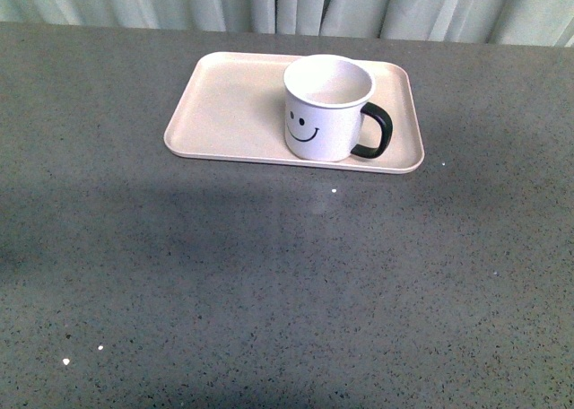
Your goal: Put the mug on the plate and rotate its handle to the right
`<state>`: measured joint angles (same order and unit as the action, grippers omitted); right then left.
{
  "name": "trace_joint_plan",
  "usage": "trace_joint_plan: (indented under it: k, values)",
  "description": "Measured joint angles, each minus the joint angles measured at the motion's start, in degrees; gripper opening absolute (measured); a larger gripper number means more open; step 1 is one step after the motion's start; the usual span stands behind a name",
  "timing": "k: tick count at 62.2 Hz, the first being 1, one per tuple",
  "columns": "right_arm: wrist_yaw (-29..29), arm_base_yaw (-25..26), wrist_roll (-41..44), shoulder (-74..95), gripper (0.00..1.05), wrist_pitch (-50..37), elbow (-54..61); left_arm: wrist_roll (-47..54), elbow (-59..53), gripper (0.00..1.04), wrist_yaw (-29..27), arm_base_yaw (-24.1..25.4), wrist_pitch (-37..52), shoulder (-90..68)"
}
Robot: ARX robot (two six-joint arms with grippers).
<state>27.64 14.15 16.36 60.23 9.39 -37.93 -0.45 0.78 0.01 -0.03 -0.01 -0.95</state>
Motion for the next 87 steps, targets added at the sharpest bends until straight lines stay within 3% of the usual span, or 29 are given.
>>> trace_joint_plan:
  k: [7,28,39,65,87]
  values:
    - [-4.09,-3.45,0.28,15.37,0.95,-3.13,-10.03,0.04,0.00,0.97,0.00,0.00,0.00,0.00]
    - [-11.74,-17.81,-5.11,51.43,0.96,0.87,-39.41,0.15,0.00,0.95,0.00,0.00,0.00,0.00]
    - [-13.88,-20.24,-8.04,57.55,0.95,3.67,-46.25,0.15,0.00,0.95,0.00,0.00,0.00,0.00]
    - [-16.06,-22.47,-9.49,63.45,0.95,6.47,-49.11,0.15,0.00,0.95,0.00,0.00,0.00,0.00]
    - [-17.77,-24.33,-10.21,67.47,0.42,11.65,-56.04,0.15,0.00,0.95,0.00,0.00,0.00,0.00]
